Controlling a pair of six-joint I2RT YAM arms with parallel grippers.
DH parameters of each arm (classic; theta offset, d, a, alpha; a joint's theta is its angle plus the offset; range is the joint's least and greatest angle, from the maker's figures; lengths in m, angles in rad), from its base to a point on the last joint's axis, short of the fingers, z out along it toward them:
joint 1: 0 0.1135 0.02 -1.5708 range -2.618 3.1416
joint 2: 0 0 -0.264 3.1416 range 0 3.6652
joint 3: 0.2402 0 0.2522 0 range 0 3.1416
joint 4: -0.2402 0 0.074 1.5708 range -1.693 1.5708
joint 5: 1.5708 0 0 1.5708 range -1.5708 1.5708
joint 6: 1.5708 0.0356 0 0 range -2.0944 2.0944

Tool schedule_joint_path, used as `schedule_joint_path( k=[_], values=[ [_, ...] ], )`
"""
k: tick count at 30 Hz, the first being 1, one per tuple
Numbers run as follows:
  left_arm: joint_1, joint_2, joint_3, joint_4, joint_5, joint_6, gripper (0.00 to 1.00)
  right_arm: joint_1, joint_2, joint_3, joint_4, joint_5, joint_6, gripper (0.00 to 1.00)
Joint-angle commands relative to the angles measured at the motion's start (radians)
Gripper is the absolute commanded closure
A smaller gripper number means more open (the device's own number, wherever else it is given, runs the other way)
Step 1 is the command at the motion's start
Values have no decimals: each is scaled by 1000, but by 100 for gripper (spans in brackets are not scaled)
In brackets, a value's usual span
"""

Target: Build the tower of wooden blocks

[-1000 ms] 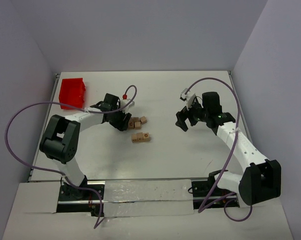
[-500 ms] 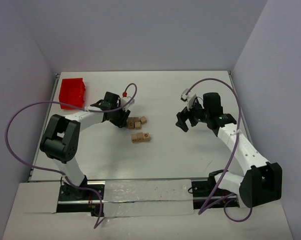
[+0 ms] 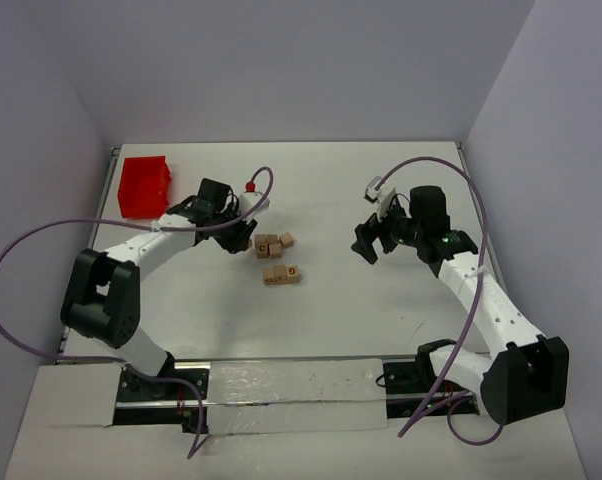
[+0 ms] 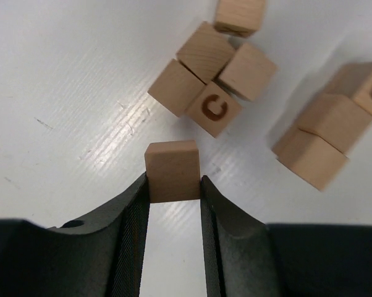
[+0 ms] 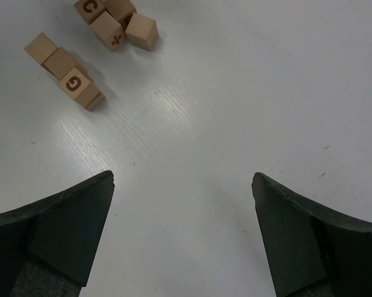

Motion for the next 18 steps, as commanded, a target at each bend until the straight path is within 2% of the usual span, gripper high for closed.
schedule_joint_path(
  k=[1, 3, 7, 12, 18],
  values=[
    [-3, -135, 30, -163, 189, 185, 100, -5, -43, -26, 34, -32, 20, 0],
    [-3, -169, 40, -243, 288, 255, 100, -5, -47, -34, 34, -38, 20, 0],
    [-11, -197, 62, -333, 396, 344, 99, -5, -46, -46, 42, -47, 24, 0],
    [-67, -202, 67, -364, 413, 377, 94, -5, -39, -51, 50, -52, 30, 0],
    [-131, -180, 51, -324, 384, 363, 90, -5, -30, -54, 62, -44, 32, 0]
  ],
)
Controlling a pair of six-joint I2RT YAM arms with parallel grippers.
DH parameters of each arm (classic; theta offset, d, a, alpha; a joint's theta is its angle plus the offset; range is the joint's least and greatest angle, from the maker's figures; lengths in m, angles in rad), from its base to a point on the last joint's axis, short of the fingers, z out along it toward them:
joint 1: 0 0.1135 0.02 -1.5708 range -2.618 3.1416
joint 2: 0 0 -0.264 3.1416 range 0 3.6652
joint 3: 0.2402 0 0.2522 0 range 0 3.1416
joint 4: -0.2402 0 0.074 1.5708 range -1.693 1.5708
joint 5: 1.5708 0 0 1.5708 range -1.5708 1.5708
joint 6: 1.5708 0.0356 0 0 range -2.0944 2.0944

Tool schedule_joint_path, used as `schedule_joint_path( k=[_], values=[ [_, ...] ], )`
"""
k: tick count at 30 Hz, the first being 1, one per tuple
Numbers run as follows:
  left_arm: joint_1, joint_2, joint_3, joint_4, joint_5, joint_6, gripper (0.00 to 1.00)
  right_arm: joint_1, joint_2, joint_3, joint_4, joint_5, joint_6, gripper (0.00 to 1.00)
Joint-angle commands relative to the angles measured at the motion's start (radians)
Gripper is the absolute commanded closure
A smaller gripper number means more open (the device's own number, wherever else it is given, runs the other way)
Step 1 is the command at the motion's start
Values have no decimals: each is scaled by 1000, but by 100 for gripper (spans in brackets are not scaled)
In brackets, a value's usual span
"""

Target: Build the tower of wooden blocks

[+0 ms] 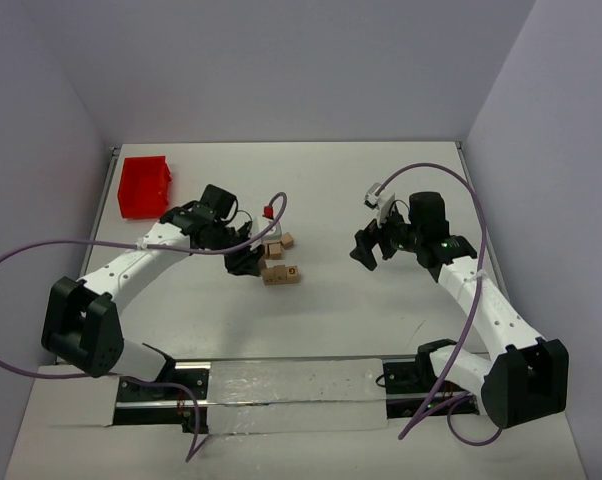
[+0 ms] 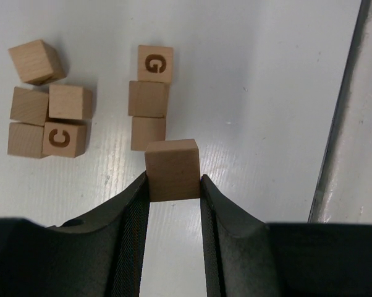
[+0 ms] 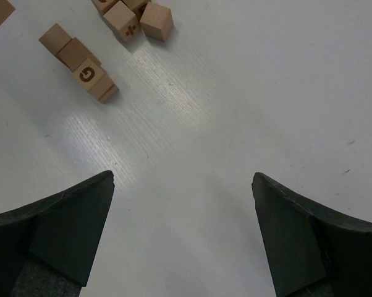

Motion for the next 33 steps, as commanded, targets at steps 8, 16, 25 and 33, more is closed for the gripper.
schedule_joint_path(
  k=[8, 16, 25, 33],
  values=[
    [-57, 66, 65, -15, 13, 66, 90, -5, 1, -12, 66, -5, 10, 0],
    [-60, 117, 117, -57, -11, 104, 88, -5, -5, -21, 73, -2, 12, 0],
    [-60, 170, 119, -50, -16, 121, 85, -5, -3, -26, 87, 16, 17, 0],
    [-60, 197, 137, -41, -33, 123, 82, -5, -4, -28, 88, 23, 14, 0]
  ],
)
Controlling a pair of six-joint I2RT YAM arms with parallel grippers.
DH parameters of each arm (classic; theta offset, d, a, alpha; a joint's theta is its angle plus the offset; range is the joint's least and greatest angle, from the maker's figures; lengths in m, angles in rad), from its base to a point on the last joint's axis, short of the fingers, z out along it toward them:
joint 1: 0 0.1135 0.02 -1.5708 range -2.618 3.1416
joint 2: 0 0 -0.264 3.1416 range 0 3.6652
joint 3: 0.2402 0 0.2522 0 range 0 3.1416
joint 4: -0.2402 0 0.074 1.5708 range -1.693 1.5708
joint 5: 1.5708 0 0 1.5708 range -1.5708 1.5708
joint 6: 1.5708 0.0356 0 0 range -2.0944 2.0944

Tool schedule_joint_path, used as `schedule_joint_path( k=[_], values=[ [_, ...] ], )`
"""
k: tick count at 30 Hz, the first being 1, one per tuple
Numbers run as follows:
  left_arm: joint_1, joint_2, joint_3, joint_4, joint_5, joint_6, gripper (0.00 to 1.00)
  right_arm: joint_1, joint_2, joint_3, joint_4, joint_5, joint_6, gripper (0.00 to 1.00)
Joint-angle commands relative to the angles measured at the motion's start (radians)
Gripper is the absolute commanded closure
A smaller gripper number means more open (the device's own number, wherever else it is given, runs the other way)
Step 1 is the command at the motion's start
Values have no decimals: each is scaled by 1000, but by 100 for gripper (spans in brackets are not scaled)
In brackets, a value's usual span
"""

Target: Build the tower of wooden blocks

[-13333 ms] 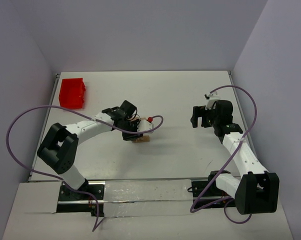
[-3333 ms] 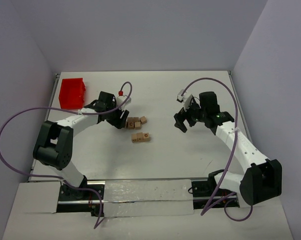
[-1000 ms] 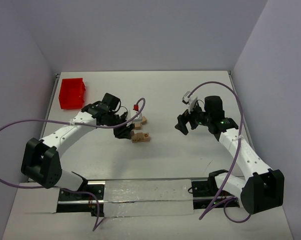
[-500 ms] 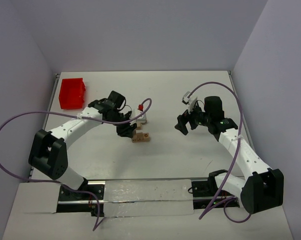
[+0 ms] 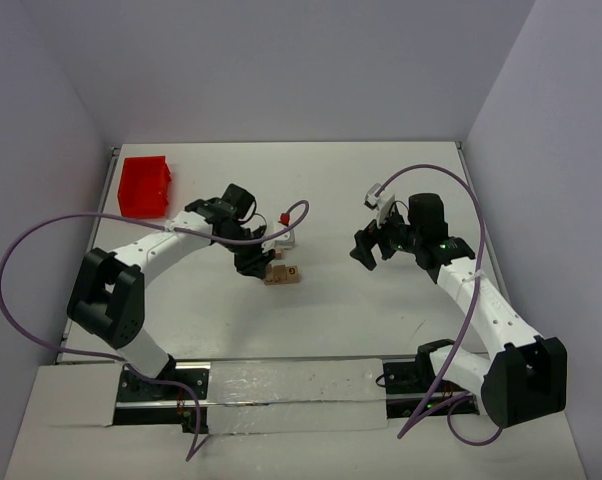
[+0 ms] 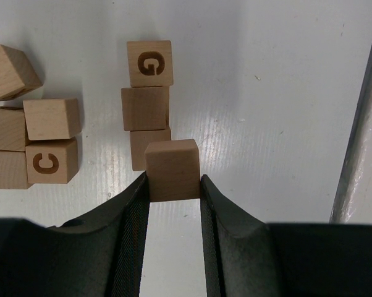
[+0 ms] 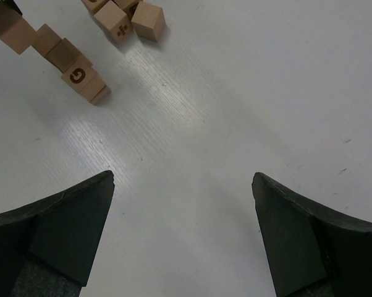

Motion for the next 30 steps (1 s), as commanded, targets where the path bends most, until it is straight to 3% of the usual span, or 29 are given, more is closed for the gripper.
schedule_joint_path(
  k=[1, 30],
  values=[
    [-6, 15, 55, 5, 3, 24, 82, -5, -6, -1, 44, 5, 7, 0],
    [-6, 53, 53, 64, -24, 21, 75, -5, 8, -4, 46, 6, 2, 0]
  ],
)
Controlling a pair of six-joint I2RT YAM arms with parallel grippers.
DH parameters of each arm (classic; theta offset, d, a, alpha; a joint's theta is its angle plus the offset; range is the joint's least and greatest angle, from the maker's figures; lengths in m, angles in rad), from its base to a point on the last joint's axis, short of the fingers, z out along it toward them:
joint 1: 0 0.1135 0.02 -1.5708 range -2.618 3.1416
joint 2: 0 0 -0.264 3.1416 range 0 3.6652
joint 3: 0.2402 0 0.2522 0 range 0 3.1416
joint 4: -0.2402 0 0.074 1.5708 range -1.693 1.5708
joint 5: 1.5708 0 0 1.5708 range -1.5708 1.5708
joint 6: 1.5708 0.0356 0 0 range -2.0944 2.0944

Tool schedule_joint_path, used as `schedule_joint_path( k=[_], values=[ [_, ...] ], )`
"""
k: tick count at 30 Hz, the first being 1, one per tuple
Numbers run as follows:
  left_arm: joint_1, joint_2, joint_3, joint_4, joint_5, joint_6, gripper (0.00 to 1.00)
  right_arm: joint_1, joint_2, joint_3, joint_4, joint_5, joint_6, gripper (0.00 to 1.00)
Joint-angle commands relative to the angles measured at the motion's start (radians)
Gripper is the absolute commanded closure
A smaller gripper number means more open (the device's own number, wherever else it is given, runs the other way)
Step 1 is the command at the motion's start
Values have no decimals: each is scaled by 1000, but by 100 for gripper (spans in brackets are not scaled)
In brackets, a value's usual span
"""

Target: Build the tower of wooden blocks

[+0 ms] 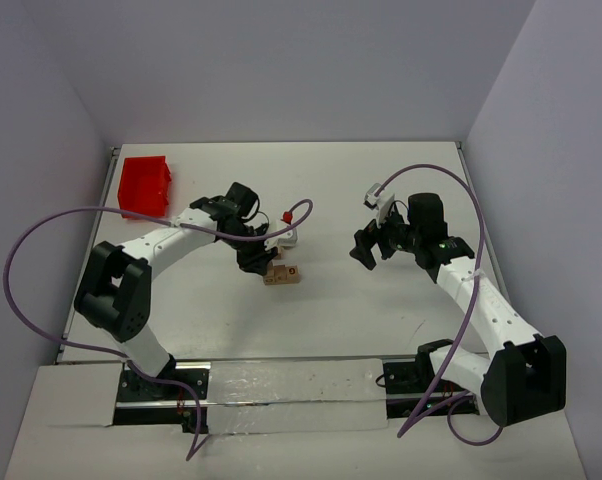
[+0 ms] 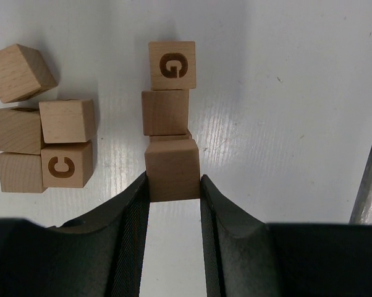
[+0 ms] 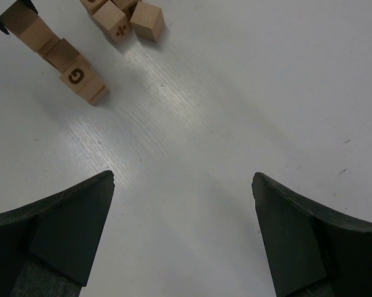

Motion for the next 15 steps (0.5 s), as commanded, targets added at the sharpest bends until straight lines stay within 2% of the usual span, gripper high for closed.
schedule_joint_path(
  k=[1, 15],
  values=[
    [-6, 0, 23, 40, 11, 20, 75, -6, 2, -5, 41, 5, 1, 0],
    [-6, 9, 38, 27, 8, 27, 73, -4, 11, -1, 41, 3, -1, 0]
  ],
)
